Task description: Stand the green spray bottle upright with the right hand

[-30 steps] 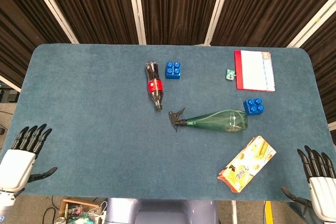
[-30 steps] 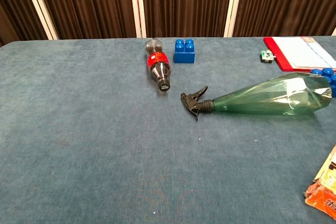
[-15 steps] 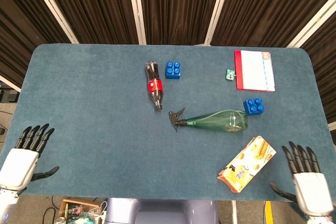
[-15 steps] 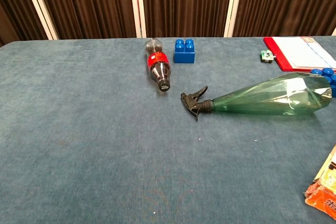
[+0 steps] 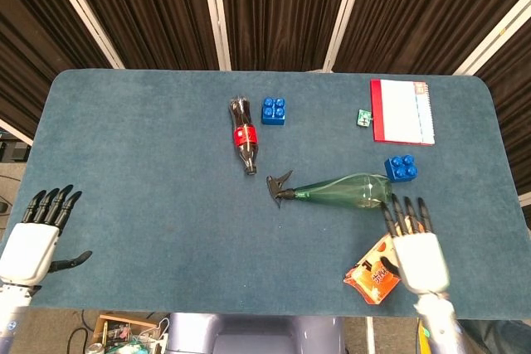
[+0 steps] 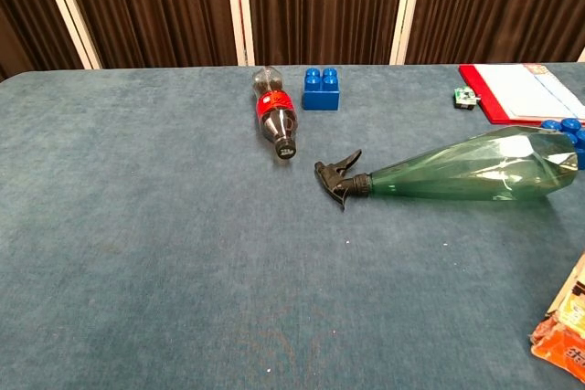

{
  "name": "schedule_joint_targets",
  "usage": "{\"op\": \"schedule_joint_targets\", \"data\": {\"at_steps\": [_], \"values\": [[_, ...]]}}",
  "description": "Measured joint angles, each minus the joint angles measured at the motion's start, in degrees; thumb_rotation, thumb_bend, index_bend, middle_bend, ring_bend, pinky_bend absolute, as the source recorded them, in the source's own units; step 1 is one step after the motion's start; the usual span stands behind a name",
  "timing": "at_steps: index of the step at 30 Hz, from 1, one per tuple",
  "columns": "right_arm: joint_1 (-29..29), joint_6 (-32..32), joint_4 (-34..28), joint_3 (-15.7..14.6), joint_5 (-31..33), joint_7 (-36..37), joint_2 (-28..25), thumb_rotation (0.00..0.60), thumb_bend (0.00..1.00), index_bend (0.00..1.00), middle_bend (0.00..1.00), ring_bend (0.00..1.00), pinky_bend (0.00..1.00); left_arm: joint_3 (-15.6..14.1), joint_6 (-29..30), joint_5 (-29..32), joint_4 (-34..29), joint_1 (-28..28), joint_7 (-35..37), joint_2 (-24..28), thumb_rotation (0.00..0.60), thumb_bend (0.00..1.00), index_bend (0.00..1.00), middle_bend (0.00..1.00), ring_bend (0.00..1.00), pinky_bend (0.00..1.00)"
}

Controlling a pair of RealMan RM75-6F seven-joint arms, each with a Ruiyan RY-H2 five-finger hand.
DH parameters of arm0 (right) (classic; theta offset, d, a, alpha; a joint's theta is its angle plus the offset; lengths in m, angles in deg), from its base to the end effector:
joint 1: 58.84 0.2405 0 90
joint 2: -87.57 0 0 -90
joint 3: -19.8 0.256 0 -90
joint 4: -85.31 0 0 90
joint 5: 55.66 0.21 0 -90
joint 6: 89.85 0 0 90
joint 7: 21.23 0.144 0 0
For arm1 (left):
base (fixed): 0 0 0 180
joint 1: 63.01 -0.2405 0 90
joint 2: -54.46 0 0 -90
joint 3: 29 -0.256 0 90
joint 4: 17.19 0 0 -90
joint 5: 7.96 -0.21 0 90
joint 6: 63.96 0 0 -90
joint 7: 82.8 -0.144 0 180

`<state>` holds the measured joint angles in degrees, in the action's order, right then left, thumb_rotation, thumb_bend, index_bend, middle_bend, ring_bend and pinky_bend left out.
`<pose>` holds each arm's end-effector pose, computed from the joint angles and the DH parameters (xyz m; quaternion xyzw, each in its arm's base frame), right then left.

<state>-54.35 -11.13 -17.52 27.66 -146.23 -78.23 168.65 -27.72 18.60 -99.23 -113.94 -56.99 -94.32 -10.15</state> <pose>-0.2178 -0.1892 0.0639 0.7038 -0.1866 0.2554 0.6361 -0.2828 0.1784 0.1355 -0.6628 -0.3400 -0.3589 0.5625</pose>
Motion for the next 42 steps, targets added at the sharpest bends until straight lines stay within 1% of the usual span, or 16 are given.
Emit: {"op": "schedule_joint_targets", "data": {"at_steps": [6,9,15,21,27,31,37,42], "values": [[5.94,-4.98,1.38,4.14,8.18,-14.02,8.75,0.600,0.16,0.05,0.00,0.00,0.00,0.55,-2.88,2.84,0.42,1.05,0.61,0.42,0.600,0.05,0.00,0.00,0.00,0.04],[8.75,-6.30,2.89,5.44,11.25,-19.08,12.67,0.600,0.16,0.08,0.00,0.00,0.00,0.88,-4.66,4.34,0.46,1.95,0.68,0.58,0.600,0.05,0.00,0.00,0.00,0.04],[13.33,-8.21,8.01,6.90,15.52,-26.61,18.13,0.600,0.16,0.16,0.00,0.00,0.00,1.50,-6.39,6.69,0.32,2.95,-0.21,0.59,0.600,0.05,0.00,0.00,0.00,0.04],[17.74,-9.45,14.64,7.83,18.86,-32.90,21.78,0.600,0.16,0.19,0.00,0.00,0.00,1.59,-7.85,7.73,-0.06,3.85,-1.13,0.43,0.600,0.05,0.00,0.00,0.00,0.04],[21.08,-10.25,18.75,8.40,21.25,-35.21,23.18,0.600,0.16,0.20,0.00,0.00,0.00,1.95,-9.19,9.85,0.02,4.56,-1.47,0.30,0.600,0.05,0.00,0.00,0.00,0.04],[22.74,-10.89,20.19,8.56,22.06,-35.44,23.25,0.600,0.16,0.21,0.00,0.00,0.00,2.28,-9.65,11.28,0.10,4.90,-2.26,0.03,0.600,0.05,0.00,0.00,0.00,0.04],[25.05,-12.83,23.18,8.53,23.31,-34.89,22.94,0.600,0.16,0.22,0.00,0.00,0.00,2.61,-9.98,13.04,0.12,5.26,-3.89,-0.46,0.600,0.05,0.00,0.00,0.00,0.04],[26.53,-14.62,25.44,8.61,24.97,-32.17,22.59,0.600,0.16,0.24,0.00,0.00,0.00,2.63,-10.72,14.19,0.11,5.77,-5.47,-1.08,0.600,0.05,0.00,0.00,0.00,0.04]]}}
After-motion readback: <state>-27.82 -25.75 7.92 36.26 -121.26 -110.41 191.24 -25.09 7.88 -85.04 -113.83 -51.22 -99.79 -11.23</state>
